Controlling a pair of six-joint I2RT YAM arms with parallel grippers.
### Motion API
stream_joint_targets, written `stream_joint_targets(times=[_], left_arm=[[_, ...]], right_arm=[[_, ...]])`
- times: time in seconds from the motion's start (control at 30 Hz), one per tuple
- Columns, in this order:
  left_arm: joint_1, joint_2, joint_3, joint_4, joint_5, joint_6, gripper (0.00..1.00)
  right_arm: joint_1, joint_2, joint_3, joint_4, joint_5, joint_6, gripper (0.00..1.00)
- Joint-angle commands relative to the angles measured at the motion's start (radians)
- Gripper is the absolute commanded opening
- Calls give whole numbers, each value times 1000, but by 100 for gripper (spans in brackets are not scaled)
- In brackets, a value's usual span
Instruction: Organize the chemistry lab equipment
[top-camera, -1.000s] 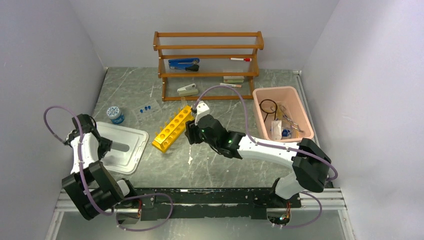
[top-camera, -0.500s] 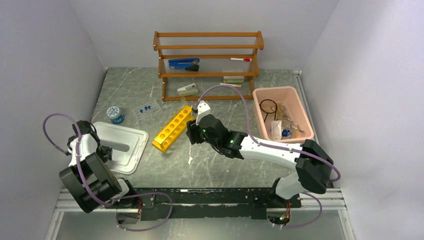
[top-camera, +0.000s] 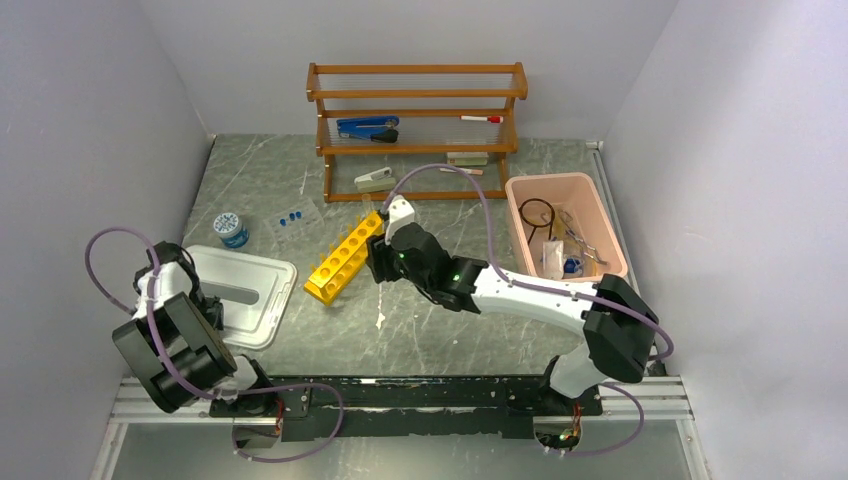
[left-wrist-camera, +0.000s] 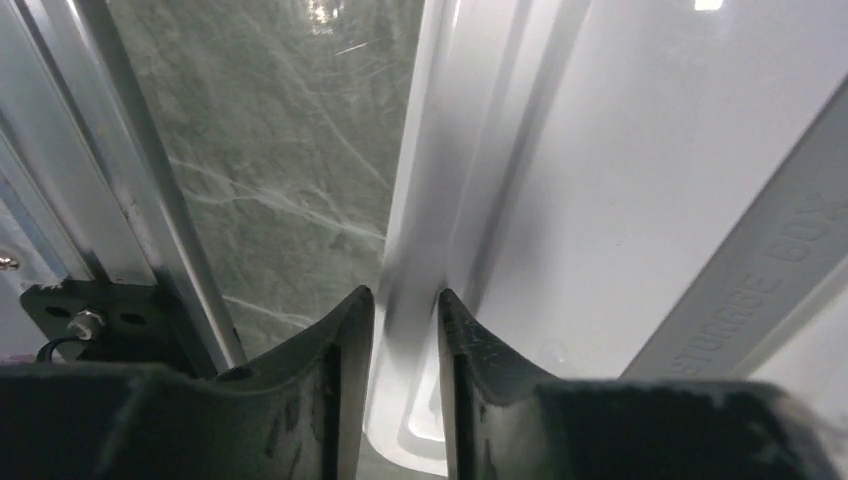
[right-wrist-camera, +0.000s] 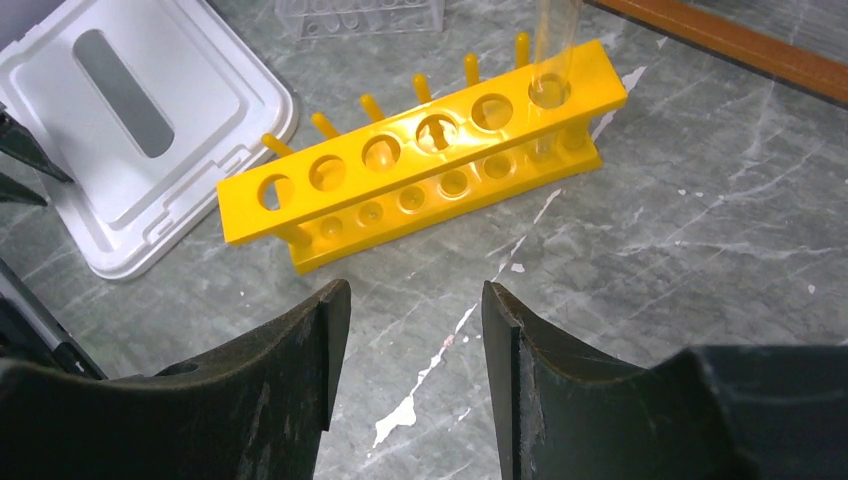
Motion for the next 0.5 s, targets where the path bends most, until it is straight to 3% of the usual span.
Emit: stream_joint_targets(times=[0.0,0.2,0.23,0.37,0.47], left_arm=[[11,11,-12,-48,-6,-20,40],[12,-2,-87,48,14,-30,45],[11,-6,-106,64,12,-34,42],[11,-29,-104,63,25,-33,12],[11,-87,-89,31,45,-25,5]], right_arm=[[3,24,38,21,16,-6,54],[6,58,86,-6,5,-6,54],[7,57,87,1,-6,-10,54],[14,61,88,18,-66,-17,54],[22,83,133,-24,-126,30,56]])
